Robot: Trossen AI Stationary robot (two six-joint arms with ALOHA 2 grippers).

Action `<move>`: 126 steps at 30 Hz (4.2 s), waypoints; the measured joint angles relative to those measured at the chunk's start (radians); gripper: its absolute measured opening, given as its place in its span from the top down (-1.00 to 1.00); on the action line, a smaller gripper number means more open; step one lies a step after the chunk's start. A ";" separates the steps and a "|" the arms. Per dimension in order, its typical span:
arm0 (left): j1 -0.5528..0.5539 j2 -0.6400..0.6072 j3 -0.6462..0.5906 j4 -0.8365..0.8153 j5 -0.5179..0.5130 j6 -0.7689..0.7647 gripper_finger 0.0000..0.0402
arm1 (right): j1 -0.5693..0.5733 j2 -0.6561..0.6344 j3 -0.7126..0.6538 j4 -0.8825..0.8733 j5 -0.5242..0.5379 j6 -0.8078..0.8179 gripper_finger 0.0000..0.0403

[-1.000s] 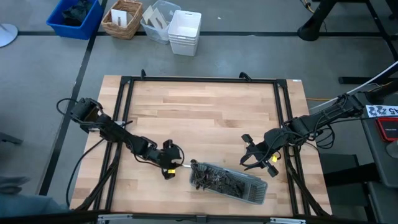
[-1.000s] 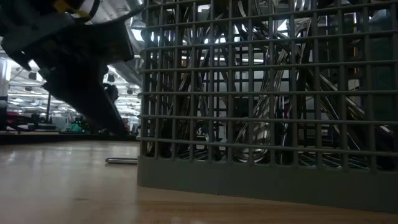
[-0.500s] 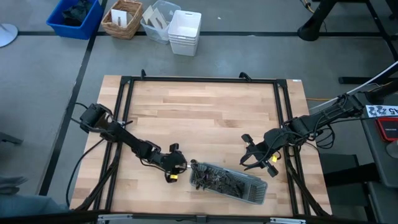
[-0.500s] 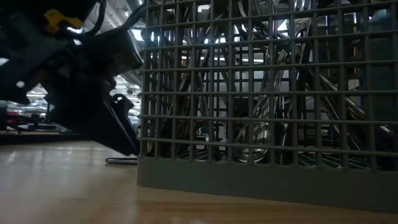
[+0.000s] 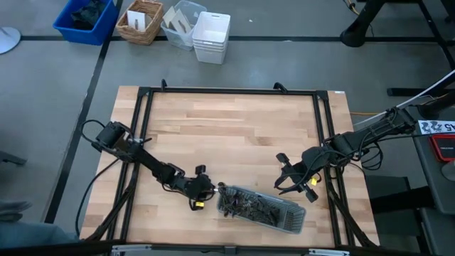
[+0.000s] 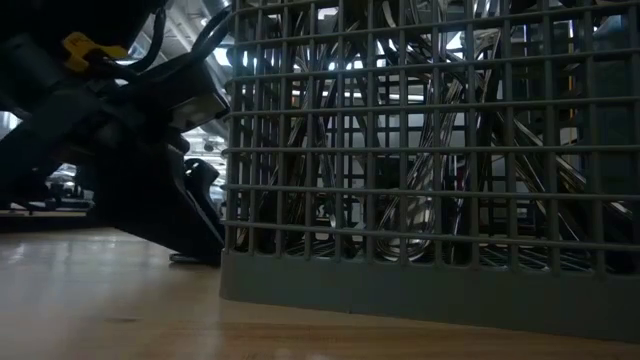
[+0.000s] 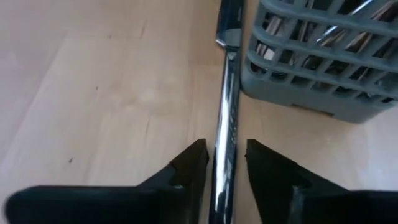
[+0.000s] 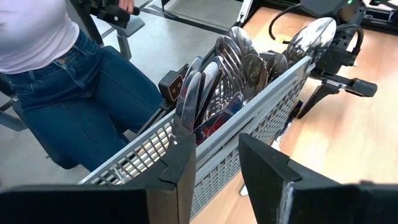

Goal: Sort silverware
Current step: Put the knife into the gray silverware rack

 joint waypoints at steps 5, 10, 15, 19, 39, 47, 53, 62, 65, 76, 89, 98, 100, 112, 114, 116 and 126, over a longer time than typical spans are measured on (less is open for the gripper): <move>0.010 0.000 0.000 -0.015 -0.012 -0.026 0.72 | 0.000 0.000 0.000 0.003 0.070 -0.001 0.38; 0.027 0.000 0.001 -0.017 -0.028 -0.068 0.90 | 0.000 0.000 0.000 0.003 0.140 -0.001 0.38; 0.049 0.001 0.000 -0.019 -0.051 -0.090 0.94 | 0.000 0.000 0.000 0.003 0.176 -0.001 0.38; 0.087 0.001 0.000 -0.024 -0.069 -0.083 0.99 | 0.000 0.000 0.000 -0.001 0.278 -0.001 0.38; 0.319 0.001 -0.002 -0.017 -0.043 0.001 0.99 | -0.153 0.000 0.000 -0.189 0.574 -0.003 0.38; 0.369 0.000 -0.002 -0.009 0.022 -0.038 0.99 | -0.392 0.007 -0.003 -0.223 0.329 -0.212 0.38; 0.384 0.001 -0.002 0.006 0.036 -0.039 0.99 | -0.505 0.059 -0.005 -0.191 0.222 -0.291 0.38; 0.385 0.003 -0.004 0.029 0.041 -0.097 0.99 | -0.537 0.288 -0.005 -0.015 0.204 -0.291 0.38; 0.385 0.004 -0.004 0.042 0.056 -0.098 0.99 | -0.537 0.380 -0.005 0.050 0.204 -0.291 0.38; 0.385 0.003 -0.003 0.043 0.073 -0.099 0.99 | -0.537 0.600 -0.005 0.137 0.205 -0.343 0.38; 0.384 0.002 -0.002 0.031 0.084 -0.163 0.99 | -0.537 0.678 -0.004 0.196 0.201 -0.385 0.38; 0.384 0.001 -0.002 0.031 0.096 -0.158 0.99 | -0.536 0.681 -0.005 0.242 0.108 -0.396 0.38; 0.384 0.001 -0.002 0.032 0.099 -0.158 0.99 | -0.536 0.681 -0.005 0.249 0.108 -0.396 0.38; 0.384 0.001 -0.002 0.034 0.121 -0.158 0.99 | -0.536 0.681 -0.005 0.248 0.048 -0.377 0.38; 0.384 0.001 -0.002 0.034 0.121 -0.158 0.99 | -0.536 0.681 -0.005 0.248 0.047 -0.369 0.38; 0.384 0.001 -0.002 0.034 0.121 -0.158 0.99 | -0.536 0.681 -0.005 0.251 0.047 -0.369 0.38; 0.384 0.002 -0.003 0.046 0.138 -0.158 0.99 | -0.504 0.755 -0.005 0.330 0.065 -0.393 0.38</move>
